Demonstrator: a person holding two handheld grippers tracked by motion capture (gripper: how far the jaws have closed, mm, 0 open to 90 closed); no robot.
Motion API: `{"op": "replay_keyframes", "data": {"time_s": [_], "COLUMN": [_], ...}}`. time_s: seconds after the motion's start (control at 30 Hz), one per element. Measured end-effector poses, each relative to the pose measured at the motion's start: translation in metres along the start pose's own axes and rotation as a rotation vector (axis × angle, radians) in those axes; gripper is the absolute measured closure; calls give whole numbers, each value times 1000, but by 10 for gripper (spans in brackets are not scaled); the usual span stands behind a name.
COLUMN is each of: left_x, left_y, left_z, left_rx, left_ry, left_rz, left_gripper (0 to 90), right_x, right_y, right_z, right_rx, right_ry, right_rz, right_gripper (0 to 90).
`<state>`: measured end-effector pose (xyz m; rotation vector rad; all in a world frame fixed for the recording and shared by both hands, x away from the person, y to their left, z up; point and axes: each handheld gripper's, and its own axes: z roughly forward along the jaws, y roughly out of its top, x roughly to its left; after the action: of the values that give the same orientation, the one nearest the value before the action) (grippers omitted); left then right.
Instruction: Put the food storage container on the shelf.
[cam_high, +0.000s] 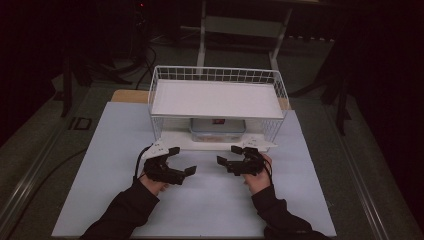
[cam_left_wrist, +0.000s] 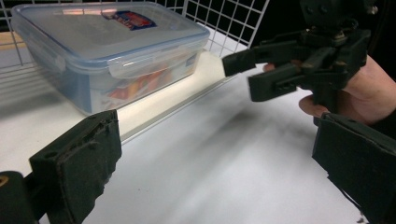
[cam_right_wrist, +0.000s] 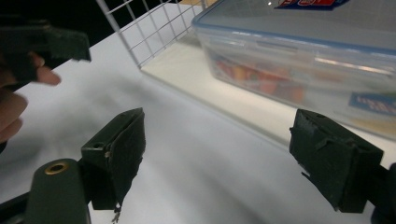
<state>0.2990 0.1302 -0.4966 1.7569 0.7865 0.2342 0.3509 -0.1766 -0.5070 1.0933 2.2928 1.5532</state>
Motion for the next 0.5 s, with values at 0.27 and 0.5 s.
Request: {"op": "replay_keyframes", "data": {"time_s": [0.27, 0.5], "left_x": [-5, -11], "left_y": [-2, -5], "left_z": [-10, -16], "left_rx": [4, 21], "left_ry": [-28, -58], "left_rz": [5, 24], "left_gripper": [15, 14], "right_x": [6, 11], "right_y": [-12, -24], "right_z": [-34, -53], "right_rx": [-1, 18], "right_ry": [-31, -26], "right_rz": [-64, -70], "right_gripper": [181, 182]}}
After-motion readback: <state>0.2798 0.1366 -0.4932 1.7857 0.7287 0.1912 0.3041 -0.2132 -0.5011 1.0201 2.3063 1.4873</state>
